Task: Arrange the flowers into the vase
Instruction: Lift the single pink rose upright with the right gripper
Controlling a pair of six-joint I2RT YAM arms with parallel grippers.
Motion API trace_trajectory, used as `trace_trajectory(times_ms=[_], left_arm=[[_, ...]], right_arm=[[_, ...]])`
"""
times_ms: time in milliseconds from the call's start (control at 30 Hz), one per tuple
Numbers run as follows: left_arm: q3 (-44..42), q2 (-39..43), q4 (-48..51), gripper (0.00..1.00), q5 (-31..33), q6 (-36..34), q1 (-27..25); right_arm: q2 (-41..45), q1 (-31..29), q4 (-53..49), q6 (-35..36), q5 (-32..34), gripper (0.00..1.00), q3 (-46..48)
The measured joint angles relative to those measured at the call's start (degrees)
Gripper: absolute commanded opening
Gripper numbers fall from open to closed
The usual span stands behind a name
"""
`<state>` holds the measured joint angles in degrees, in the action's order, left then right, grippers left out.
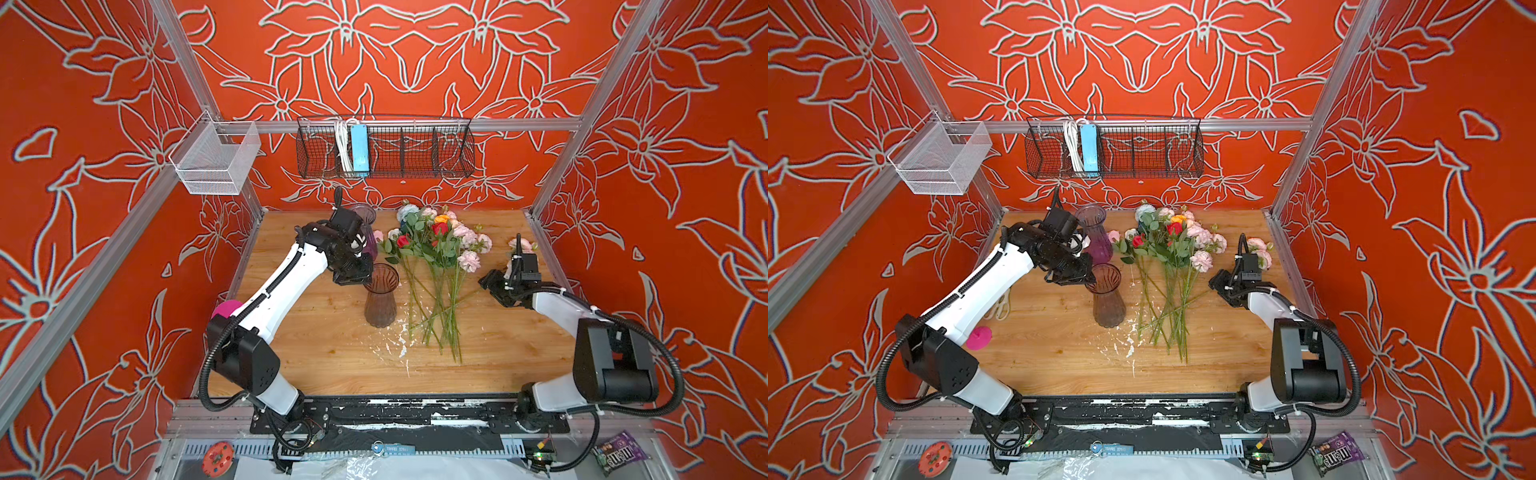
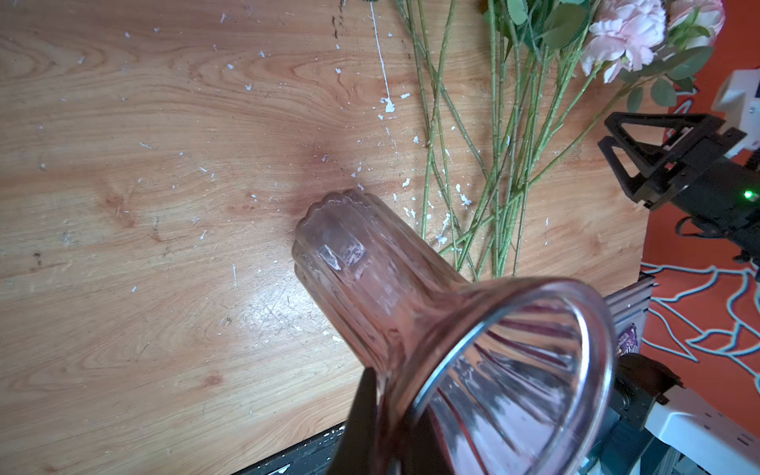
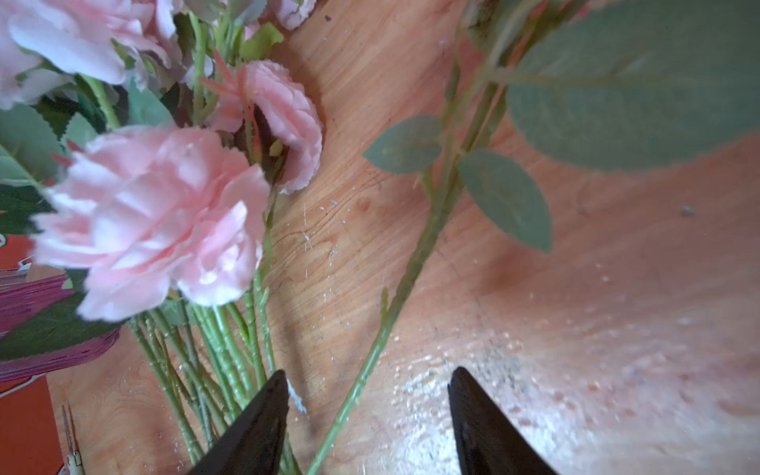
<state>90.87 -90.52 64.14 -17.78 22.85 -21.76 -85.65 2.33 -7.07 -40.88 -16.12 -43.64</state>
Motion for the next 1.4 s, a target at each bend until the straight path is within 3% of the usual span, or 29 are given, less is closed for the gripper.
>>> trace_trajectory(times_ms=[167,267,533,633,733,1400], left_arm=[[0.0,-0.6,0.0,0.0,0.5,0.0,0.1],[0.0,-1.1,0.0,0.0,0.6,0.0,0.1],[0.9,-1.6,0.0,0.37,0.9,-0.4,0.1],[2.0,-1.6,0.1,0.55,1.5,-0.6,0.2],[3.3,-1.6,0.2,0.64,2.4,-0.7,0.2],[6.5,0.9,0.5,0.68,3.7,-2.4,1.1]], right_arm=[[-5.0,0.3,2.2,-1.6,-1.3,0.47,-0.2],[-7.1,0.4,3.7,-2.2,-2.2,0.35,-0.8],[-7.6,0.4,5.9,-4.2,-2.6,0.07,-1.3],[-5.9,0.4,5.5,-3.9,-2.1,0.06,-1.6],[-2.3,0.4,3.5,-2.9,-0.2,0.06,-2.0],[18.0,0.3,-8.1,4.2,10.1,0.06,-15.1]])
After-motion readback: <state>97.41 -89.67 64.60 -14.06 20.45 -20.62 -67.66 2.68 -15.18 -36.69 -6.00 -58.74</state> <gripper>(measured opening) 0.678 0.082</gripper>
